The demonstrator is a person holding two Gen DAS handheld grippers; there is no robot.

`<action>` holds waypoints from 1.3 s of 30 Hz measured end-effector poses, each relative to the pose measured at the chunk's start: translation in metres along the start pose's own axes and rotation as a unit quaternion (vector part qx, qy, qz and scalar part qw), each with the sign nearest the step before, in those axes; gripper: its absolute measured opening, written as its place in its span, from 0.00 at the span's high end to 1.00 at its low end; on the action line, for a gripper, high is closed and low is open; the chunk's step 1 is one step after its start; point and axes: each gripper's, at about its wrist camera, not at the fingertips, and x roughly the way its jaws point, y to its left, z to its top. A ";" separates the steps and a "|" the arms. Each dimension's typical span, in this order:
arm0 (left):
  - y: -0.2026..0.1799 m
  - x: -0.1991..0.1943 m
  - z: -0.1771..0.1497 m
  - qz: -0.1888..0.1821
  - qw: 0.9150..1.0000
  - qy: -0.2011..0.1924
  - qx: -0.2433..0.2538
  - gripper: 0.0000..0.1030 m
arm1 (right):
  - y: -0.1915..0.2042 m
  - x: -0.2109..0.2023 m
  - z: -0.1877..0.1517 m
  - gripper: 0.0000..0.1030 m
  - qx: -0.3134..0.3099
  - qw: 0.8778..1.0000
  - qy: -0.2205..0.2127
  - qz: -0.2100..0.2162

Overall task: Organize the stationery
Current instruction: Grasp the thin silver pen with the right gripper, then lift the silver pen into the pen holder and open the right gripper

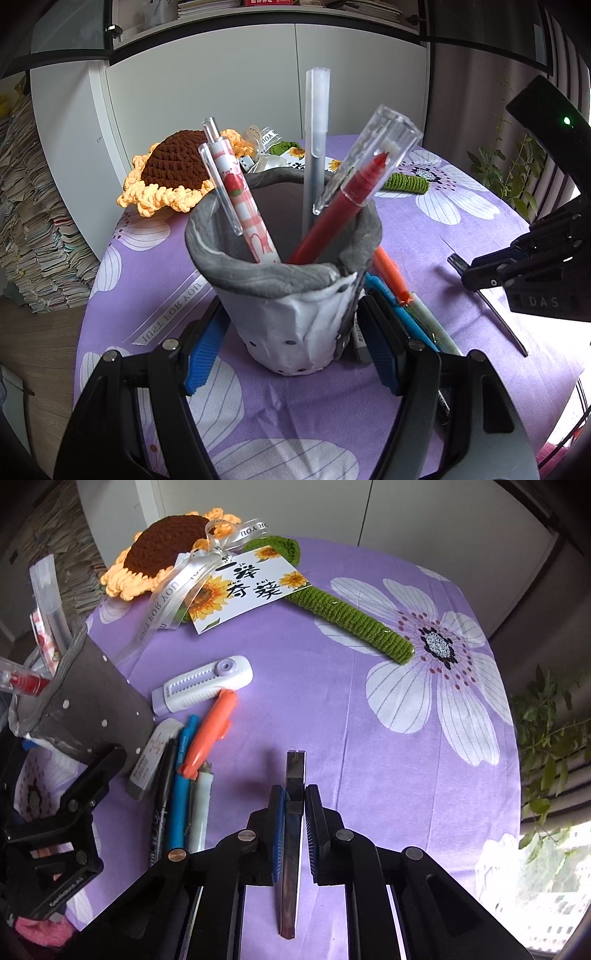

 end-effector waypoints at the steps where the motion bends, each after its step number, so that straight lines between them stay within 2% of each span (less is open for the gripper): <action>1: 0.000 0.000 0.000 0.000 1.000 0.000 0.000 0.32 | 0.000 0.000 -0.004 0.88 -0.009 1.000 0.006 -0.005; 9: 0.000 0.000 0.000 0.000 1.000 0.000 0.000 0.32 | -0.013 0.010 -0.001 0.88 0.017 0.999 0.025 0.016; 22: -0.001 0.000 0.000 0.000 1.000 0.000 0.000 0.32 | -0.013 0.011 0.013 0.88 0.028 0.999 0.015 0.023; 25: -0.001 0.000 0.000 0.000 1.000 0.000 0.000 0.32 | -0.016 -0.012 0.012 0.88 0.041 0.998 -0.018 0.045; 31: -0.001 0.000 0.000 0.000 1.000 0.000 0.000 0.32 | -0.009 -0.085 0.008 0.88 0.033 0.989 -0.116 0.088; 35: -0.001 0.000 0.000 0.000 1.000 0.000 0.000 0.32 | -0.002 -0.137 0.014 0.88 0.023 0.974 -0.196 0.114; 39: -0.001 0.000 0.000 0.000 1.000 0.001 0.000 0.32 | 0.006 -0.187 0.023 0.88 0.009 0.952 -0.278 0.128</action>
